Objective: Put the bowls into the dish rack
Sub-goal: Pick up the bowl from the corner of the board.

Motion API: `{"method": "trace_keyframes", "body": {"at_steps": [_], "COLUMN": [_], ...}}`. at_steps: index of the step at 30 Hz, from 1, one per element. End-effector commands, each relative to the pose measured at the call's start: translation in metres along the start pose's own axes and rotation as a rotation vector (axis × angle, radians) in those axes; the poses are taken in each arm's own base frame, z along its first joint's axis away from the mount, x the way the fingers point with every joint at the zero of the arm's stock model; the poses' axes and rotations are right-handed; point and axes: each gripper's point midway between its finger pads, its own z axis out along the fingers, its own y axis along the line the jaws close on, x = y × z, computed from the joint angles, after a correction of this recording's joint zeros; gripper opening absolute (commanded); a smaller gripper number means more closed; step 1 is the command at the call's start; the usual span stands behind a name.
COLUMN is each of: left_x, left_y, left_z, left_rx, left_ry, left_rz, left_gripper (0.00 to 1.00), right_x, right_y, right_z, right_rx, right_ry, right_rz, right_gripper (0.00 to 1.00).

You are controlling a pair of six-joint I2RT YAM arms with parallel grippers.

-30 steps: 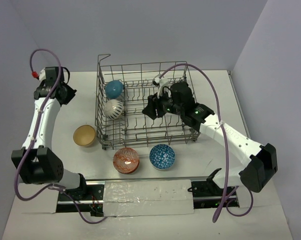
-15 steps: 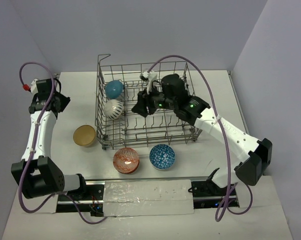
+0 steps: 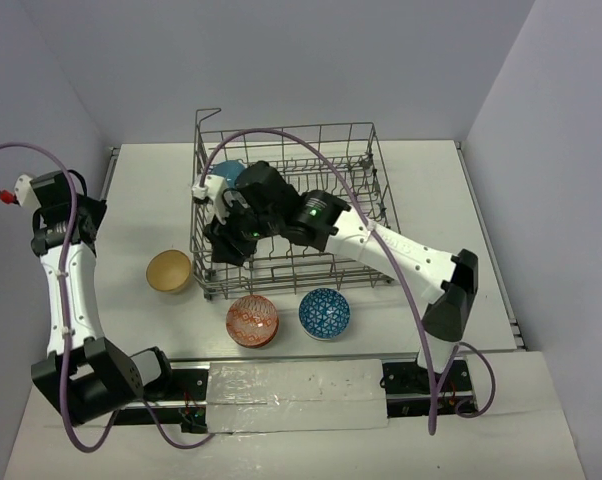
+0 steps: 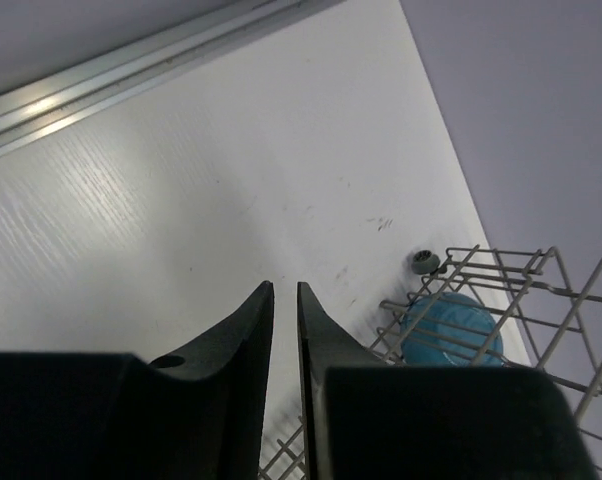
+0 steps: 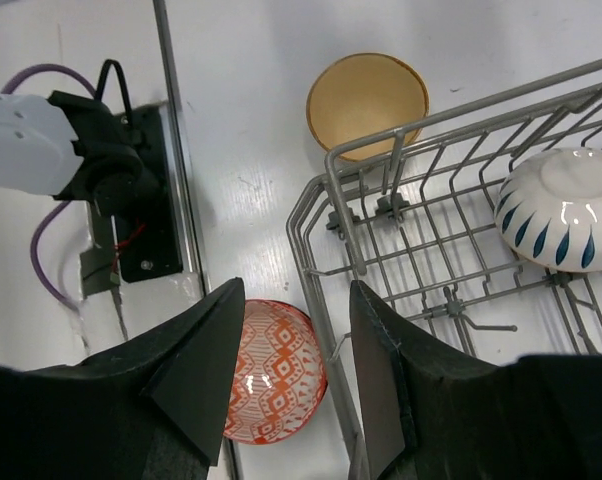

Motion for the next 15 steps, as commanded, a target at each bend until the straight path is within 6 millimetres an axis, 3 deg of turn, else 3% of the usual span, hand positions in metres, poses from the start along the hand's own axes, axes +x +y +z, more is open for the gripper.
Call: {"method": "trace_keyframes", "body": {"at_steps": [1,8,15], "left_x": [-0.033,-0.06,-0.081], "left_y": [-0.007,0.004,0.013], "left_z": [-0.023,-0.05,-0.074], "left_rx": [0.039,0.015,0.014], "left_ry": [-0.135,-0.275,-0.376], "left_rz": [-0.036,-0.076,-0.133], "left_gripper": [0.21,0.24,0.24], "right_x": [-0.011,-0.026,-0.018], "right_y": [0.005,0.023,0.034], "right_z": [-0.003,0.022,0.06], "right_rx": [-0.012,-0.07,-0.115], "right_ry": [0.024,0.025,0.065], "right_rz": [-0.074,-0.139,-0.172], "right_gripper": [0.54,0.55,0.56]}}
